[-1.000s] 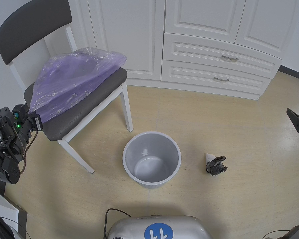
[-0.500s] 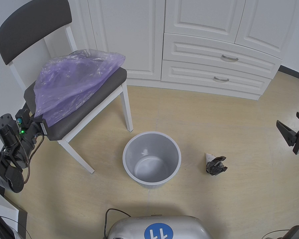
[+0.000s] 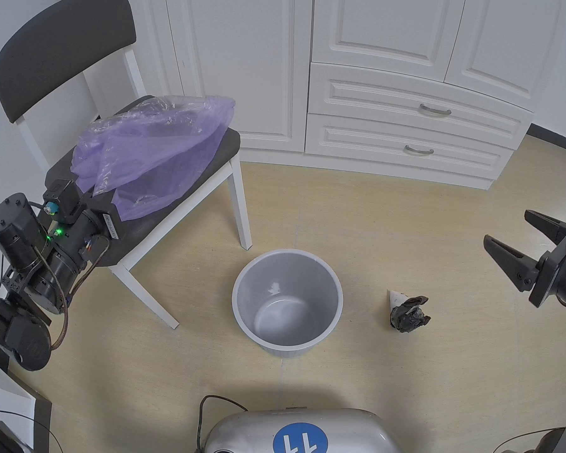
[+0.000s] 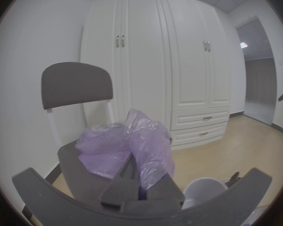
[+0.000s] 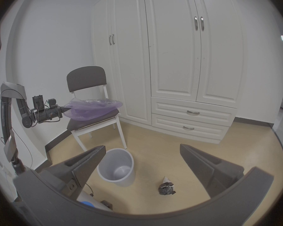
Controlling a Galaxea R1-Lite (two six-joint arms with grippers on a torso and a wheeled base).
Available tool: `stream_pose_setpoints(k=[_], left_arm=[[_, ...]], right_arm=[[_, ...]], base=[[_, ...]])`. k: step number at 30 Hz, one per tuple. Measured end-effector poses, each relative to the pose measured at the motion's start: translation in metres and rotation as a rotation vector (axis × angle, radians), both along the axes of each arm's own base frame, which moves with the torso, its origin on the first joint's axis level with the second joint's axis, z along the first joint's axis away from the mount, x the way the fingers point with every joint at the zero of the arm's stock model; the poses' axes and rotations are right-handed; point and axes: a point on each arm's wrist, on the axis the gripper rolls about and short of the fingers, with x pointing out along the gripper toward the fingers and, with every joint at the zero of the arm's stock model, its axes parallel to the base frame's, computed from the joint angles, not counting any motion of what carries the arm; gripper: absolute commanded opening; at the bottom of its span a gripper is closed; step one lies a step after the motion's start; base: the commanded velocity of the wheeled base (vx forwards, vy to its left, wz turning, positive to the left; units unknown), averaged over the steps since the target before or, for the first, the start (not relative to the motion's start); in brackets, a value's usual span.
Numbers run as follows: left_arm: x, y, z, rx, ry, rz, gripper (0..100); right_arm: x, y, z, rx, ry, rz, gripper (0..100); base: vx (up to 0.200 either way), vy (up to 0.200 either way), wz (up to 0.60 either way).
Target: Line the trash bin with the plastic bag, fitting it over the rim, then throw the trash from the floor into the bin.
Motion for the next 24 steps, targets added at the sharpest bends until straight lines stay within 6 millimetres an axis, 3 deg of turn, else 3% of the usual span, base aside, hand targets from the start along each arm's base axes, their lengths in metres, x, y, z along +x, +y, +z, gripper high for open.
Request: stream_pose_setpoints(k=[3, 11, 24], left_arm=[[-0.02, -0.016, 0.012, 0.0, 0.003, -0.08, 0], [-0.051, -0.041, 0.026, -0.008, -0.01, -0.211, 0], [-0.062, -0.05, 0.03, -0.01, -0.027, -0.264, 0]], right_arm=[[0.0, 0.009, -0.002, 0.028, 0.018, 0.014, 100], [0.003, 0.019, -0.011, 0.047, 0.063, 0.033, 100], [0.011, 0.035, -0.025, 0.017, 0.127, 0.079, 100]], base=[[0.0, 0.0, 0.0], [0.0, 0.0, 0.0], [0.0, 0.0, 0.0]])
